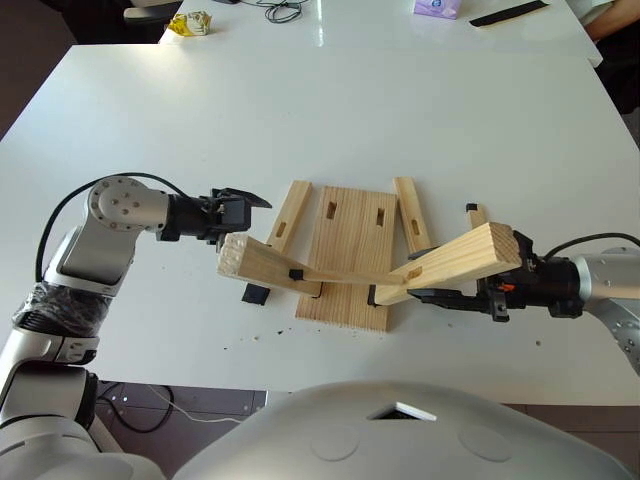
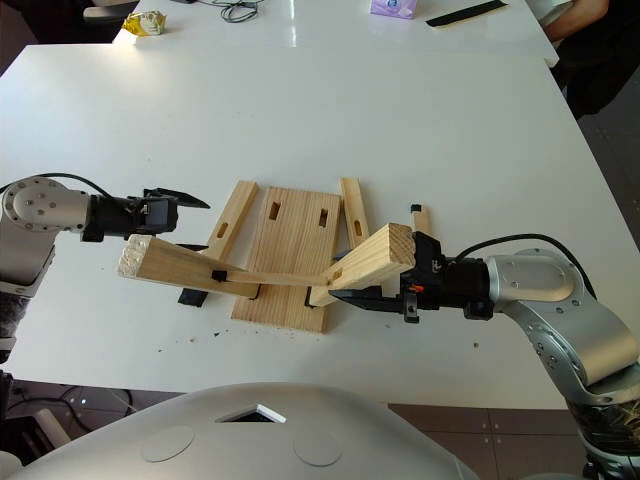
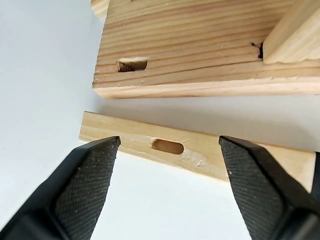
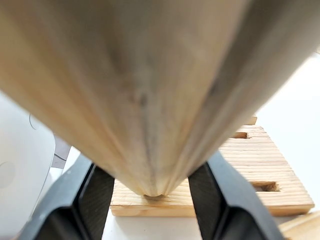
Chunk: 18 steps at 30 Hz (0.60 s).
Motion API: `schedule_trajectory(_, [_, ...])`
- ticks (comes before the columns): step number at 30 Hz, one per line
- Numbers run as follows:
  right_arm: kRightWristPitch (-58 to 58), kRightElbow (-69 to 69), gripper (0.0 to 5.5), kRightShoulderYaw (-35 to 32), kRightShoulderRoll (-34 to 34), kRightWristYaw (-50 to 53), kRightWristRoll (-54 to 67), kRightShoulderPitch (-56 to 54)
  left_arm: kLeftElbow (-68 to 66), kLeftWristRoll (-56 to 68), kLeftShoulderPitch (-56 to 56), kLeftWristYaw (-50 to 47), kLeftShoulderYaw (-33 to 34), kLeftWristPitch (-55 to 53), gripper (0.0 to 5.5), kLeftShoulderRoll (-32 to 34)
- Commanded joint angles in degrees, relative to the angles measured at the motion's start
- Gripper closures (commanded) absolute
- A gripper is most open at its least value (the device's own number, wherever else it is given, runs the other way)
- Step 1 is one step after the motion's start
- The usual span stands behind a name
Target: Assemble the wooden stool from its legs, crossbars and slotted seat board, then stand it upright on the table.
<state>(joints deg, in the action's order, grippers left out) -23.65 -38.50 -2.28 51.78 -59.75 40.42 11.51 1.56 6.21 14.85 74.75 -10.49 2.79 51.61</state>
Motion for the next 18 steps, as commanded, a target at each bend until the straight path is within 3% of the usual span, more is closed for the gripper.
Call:
schedule_trajectory(1, [-1.82, 0.29, 3.46, -0.04, 0.85, 0.88, -1.59, 0.78, -0.05, 2.04, 0.11, 4.71, 0.69, 4.13, 1.82, 2.65])
schedule_trajectory(7, [-1.43, 1.06, 3.46, -0.11, 1.22, 0.14, -1.82, 0.95, -2.49, 2.37, -0.31, 8.85, 0.29, 10.68, 1.82, 4.49])
schedule_trajectory(18, [-1.18, -0.40, 3.46, 0.64, 0.37, 1.72, -2.18, 0.92, 4.98, 5.03, -4.81, 8.74, -0.55, 8.43, 1.82, 3.78])
